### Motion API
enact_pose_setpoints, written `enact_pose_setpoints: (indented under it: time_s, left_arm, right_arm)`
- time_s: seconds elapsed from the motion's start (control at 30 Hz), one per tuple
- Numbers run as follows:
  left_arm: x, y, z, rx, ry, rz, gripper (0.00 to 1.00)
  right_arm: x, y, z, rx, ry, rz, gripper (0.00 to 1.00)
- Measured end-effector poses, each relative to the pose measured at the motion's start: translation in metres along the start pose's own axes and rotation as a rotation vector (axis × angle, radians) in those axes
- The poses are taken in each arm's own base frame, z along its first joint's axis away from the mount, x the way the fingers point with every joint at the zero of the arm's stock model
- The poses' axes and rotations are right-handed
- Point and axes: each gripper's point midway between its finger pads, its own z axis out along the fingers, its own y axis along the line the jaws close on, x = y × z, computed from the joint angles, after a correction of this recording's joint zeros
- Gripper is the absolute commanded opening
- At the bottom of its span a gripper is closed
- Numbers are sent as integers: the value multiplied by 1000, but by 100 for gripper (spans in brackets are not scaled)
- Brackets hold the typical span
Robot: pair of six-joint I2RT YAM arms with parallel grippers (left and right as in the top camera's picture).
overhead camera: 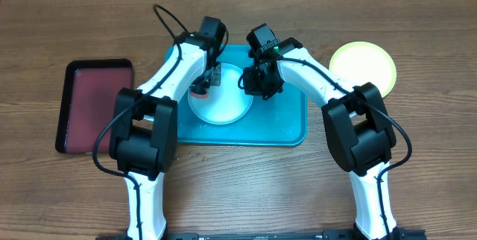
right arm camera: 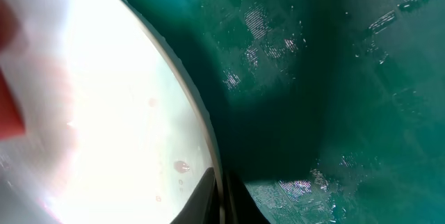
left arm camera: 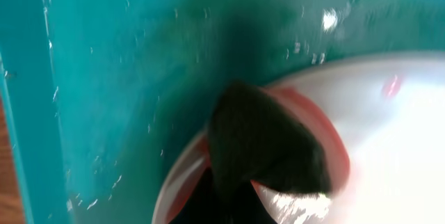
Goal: Clean dirty plates on tray and stack at the side
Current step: 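Hold the blue plate with the right gripper and scrub it with the sponge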
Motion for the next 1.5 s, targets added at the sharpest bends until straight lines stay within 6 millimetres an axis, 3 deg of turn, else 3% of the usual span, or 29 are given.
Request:
enact_pose_setpoints:
  time_s: [0.23, 0.37, 0.5, 0.63, 0.77, 0.97, 1.17, 1.33, 1.5]
  left_arm:
    - [-5, -41, -5, 244, 12, -66, 4]
    - [6, -63, -12, 357, 69, -63, 4]
    - [30, -74, -17, 377, 155, -30, 4]
    - [48, -64, -16, 302, 212, -2, 4]
    - [54, -30, -10, 110, 215, 18, 4]
    - [38, 17, -6, -134, 128, 30, 4]
    - [24, 25, -9, -173, 76, -4, 4]
    - [2, -8, -15, 10, 27, -60, 4]
    - [13, -53, -23, 263, 108, -72, 4]
  right_arm:
    - [0, 0, 0, 0, 0, 0, 4]
    - [0, 0, 0, 0, -1, 0, 4]
    - [0, 0, 0, 1, 0, 0, 4]
    - [0, 0, 0, 2, 0, 0, 4]
    - [0, 0, 0, 2, -1, 0, 4]
    - [0, 0, 0, 2, -1, 0, 4]
    - [0, 0, 0, 3, -1, 0, 4]
    - [0, 0, 0, 3, 0, 0, 4]
    - [0, -1, 0, 3, -1, 0, 4]
